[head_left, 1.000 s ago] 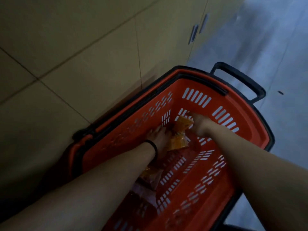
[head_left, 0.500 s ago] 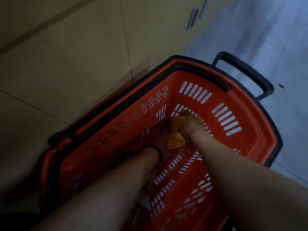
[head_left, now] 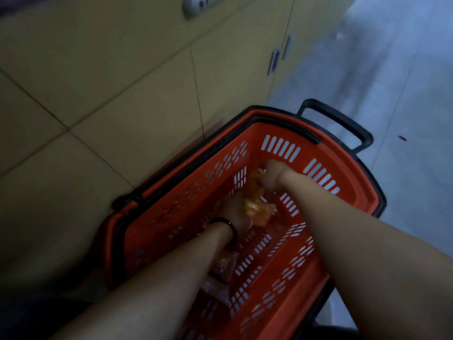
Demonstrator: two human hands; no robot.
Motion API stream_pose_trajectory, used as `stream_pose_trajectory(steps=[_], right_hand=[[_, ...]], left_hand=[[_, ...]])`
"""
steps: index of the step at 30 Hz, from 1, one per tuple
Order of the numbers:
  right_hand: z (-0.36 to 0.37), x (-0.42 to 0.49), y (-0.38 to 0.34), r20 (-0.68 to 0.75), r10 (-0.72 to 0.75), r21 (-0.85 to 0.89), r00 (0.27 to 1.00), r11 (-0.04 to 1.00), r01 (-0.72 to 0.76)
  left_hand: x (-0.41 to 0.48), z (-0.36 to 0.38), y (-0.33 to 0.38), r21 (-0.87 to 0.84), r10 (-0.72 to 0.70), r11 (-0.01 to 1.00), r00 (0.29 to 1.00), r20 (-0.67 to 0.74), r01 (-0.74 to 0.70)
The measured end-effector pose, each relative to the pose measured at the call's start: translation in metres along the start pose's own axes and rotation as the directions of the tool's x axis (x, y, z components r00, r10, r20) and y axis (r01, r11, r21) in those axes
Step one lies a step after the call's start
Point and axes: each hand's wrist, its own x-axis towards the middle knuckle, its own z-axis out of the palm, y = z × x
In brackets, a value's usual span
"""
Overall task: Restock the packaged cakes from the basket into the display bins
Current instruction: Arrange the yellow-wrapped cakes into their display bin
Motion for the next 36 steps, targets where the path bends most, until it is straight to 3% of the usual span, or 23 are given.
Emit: stream_pose_trajectory(steps=[2, 5, 13, 18, 21, 24, 28, 33, 36], right_hand=[[-0.011, -0.01, -0.004, 0.045, -0.038, 0.118, 0.998, 0.992, 0.033], [-0.035, -0.034, -0.01, 0.084, -0.096, 0.254, 0.992, 0.964, 0.072], [-0.1, -0.105, -0.037, -0.049, -0.234, 0.34, 0.971, 0.91, 0.236], [-0.131, -0.151, -0.06, -0.128, -0.335, 0.535, 0.934, 0.769, 0.349], [-0.151, -0.185, -0.075, -0.19, -0.409, 0.563, 0.893, 0.7, 0.44], [-0.169, -0.218, -0.087, -0.251, -0.504, 0.547, 0.827, 0.631, 0.551], [-0.18, -0.249, -0.105, -0.286, -0.627, 0.581, 0.725, 0.488, 0.652], [-0.171, -0.269, -0.136, -0.325, -0.7, 0.7, 0.636, 0.274, 0.659], [-0.169, -0.281, -0.154, -0.361, -0.713, 0.699, 0.601, 0.219, 0.68]], left_hand=[[-0.009, -0.01, 0.005, -0.159, -0.143, 0.976, 0.989, 0.042, 0.148], [-0.026, -0.035, 0.013, -0.432, -0.3, 0.841, 0.946, 0.124, 0.324], [-0.099, -0.098, 0.025, -0.674, -0.311, 0.66, 0.937, 0.156, 0.332], [-0.143, -0.14, 0.049, -0.775, -0.29, 0.594, 0.956, 0.046, 0.217], [-0.177, -0.165, 0.072, -0.829, -0.265, 0.548, 0.963, -0.046, 0.111], [-0.216, -0.184, 0.095, -0.885, -0.222, 0.466, 0.971, -0.094, 0.021], [-0.263, -0.213, 0.117, -0.899, -0.148, 0.427, 0.974, -0.171, -0.093], [-0.299, -0.249, 0.138, -0.843, -0.096, 0.45, 0.923, -0.373, -0.294], [-0.313, -0.266, 0.145, -0.811, -0.114, 0.437, 0.87, -0.479, -0.389]])
